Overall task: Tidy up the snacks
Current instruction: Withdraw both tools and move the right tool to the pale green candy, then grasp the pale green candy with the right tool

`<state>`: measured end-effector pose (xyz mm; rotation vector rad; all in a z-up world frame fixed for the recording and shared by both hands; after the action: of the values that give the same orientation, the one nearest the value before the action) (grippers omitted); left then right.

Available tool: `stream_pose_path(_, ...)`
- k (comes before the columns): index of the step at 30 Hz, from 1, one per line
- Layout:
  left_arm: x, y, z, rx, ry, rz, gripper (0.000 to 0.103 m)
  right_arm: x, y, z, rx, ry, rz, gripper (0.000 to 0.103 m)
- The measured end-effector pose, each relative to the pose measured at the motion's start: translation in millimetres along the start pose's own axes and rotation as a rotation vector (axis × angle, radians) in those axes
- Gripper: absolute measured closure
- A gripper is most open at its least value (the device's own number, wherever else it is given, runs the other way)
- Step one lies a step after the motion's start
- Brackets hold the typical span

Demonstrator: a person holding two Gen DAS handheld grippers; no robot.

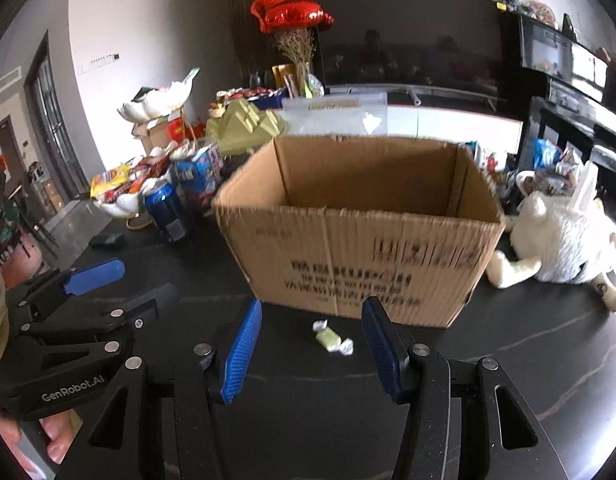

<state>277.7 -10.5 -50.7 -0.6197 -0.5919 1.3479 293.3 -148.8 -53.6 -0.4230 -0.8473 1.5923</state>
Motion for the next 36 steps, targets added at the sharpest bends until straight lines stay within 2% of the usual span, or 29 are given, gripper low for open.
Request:
stream_pose_path(6,2.1,16.8,-25.8,0.050,0.002,0.008,0.028,-4.7,19.5,-27.0,0.069,0.004,-0.011,0.049)
stream_pose_path(17,7.2,30.3,-60.9,0.101,-0.007,0.021,0.028,-9.5,30.0,-72.8,0.154,0.020,0.020,0.049)
stream_pose_path(23,12.4,31.0,-75.6,0.127,0.000,0.040,0.028,-7.6,32.5,-95.2,0.185,0.025,0.036,0.050)
stream_pose_path(29,11.6,29.9,-89.4,0.149,-0.010,0.018,0.028,-7.1,34.5,-110.7,0.192,0.039,0.047,0.050)
stream_pose_path(36,11.2,32.8,-104.0,0.178,-0.005,0.018,0.028,-7.5,36.0,-121.4,0.203,0.063,0.055,0.061)
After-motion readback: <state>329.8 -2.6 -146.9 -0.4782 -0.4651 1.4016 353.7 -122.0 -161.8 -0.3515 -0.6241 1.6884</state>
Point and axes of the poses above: each gripper's, at about its wrist camera, not at the fingertips, and z roughly against the way its jaws point, x to its left, y to its underside, the point moved 4 cm from there along -z, roughly the way its jaws point, and after that the axes turned 5 degrees about -z, right-handed, at the moved point
